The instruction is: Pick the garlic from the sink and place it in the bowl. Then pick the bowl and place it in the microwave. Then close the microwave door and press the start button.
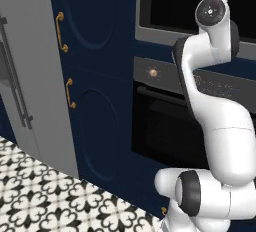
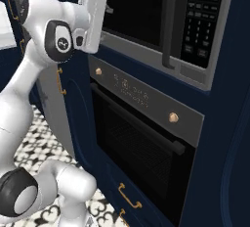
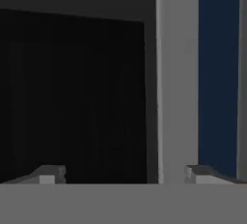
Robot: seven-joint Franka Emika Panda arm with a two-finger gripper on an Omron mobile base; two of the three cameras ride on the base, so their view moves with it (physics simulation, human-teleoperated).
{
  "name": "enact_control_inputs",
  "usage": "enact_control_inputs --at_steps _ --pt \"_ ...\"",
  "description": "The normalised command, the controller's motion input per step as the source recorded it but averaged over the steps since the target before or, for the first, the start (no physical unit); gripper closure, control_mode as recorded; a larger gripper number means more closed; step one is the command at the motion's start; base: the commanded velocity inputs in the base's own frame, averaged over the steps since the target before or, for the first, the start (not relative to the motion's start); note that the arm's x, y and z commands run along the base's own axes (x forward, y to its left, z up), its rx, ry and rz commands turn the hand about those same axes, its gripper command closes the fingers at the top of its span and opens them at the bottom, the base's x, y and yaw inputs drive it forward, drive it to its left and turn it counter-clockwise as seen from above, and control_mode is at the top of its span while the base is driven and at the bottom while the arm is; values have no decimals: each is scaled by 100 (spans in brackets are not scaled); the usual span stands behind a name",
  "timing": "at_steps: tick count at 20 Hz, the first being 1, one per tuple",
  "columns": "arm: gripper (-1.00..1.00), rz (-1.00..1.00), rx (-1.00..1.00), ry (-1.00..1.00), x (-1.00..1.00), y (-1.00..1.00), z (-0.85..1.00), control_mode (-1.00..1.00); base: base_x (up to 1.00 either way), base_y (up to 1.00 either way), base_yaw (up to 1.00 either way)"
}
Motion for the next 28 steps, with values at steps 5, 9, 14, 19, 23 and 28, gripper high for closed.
enact_control_inputs --at_steps 5,9,14,19,23,28 --pt "-100 7 -48 36 -87 5 16 -100 0 0 0" --pt "100 18 -56 29 -74 4 0 -100 0 0 0" --pt "100 21 -54 23 -67 3 0 -100 0 0 0" --pt "100 26 -50 15 -59 -1 0 -100 0 0 0" --pt "100 27 -37 19 -26 -5 0 -100 0 0 0" --pt "100 6 -16 10 -22 -18 4 -100 0 0 0"
